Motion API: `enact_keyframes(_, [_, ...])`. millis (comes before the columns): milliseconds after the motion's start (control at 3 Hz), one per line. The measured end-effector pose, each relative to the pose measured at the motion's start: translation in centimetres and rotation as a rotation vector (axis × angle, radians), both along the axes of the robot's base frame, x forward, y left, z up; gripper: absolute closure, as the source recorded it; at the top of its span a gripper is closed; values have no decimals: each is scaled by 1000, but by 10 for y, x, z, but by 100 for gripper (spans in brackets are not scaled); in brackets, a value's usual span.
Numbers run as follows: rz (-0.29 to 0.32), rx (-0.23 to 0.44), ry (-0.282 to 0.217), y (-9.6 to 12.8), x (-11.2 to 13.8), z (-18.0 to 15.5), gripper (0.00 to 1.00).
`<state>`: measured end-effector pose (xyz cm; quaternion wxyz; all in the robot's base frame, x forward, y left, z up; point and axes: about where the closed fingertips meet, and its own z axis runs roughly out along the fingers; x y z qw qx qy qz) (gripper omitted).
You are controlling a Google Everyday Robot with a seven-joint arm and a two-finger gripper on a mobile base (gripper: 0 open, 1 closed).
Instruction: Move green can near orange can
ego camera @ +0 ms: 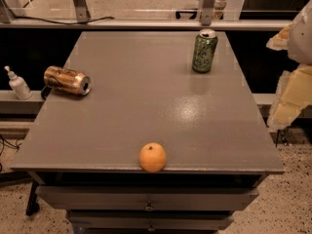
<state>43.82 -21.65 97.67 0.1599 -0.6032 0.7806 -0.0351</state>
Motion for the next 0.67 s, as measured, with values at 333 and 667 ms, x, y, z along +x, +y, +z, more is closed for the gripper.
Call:
enact_keyframes(333, [0,0,0,0,0,0,0])
enact_keyframes(667, [-10,73,-46,6,25,-7,0])
